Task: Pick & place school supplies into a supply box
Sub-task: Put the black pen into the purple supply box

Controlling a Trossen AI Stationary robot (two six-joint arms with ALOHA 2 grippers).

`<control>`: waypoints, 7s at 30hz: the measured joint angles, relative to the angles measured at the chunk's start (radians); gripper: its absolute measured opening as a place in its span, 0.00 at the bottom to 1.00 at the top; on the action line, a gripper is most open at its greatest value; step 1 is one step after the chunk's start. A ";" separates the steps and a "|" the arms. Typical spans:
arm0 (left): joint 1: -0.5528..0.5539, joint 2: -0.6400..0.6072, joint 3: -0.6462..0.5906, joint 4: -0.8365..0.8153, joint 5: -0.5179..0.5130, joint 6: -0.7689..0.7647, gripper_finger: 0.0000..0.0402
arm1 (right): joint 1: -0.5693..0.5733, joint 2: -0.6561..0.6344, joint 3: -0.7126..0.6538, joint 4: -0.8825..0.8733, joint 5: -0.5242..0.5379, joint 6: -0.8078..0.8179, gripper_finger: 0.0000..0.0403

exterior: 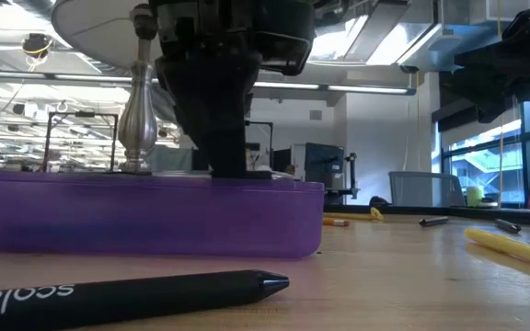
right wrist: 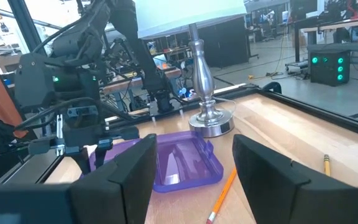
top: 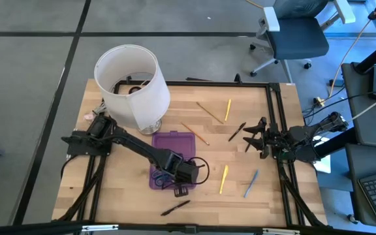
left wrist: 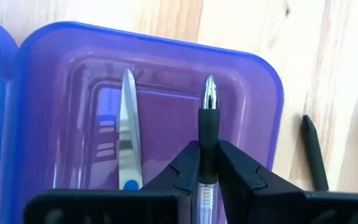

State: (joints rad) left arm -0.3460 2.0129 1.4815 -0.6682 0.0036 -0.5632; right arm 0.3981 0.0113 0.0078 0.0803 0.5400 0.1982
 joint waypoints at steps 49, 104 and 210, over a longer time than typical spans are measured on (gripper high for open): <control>-0.081 -0.146 0.002 0.016 0.011 -0.031 0.18 | 0.000 0.000 0.000 0.000 -0.002 0.000 0.53; -0.335 0.043 0.168 -0.050 -0.158 -0.291 0.49 | 0.000 0.000 0.000 0.000 -0.002 0.063 0.53; -0.295 0.245 0.470 -0.767 -0.418 -0.183 0.09 | 0.000 0.000 0.000 0.004 0.017 0.055 0.53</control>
State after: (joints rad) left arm -0.6408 2.2574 1.9514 -1.4354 -0.4148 -0.7463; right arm 0.3981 0.0109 0.0078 0.0841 0.5568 0.2527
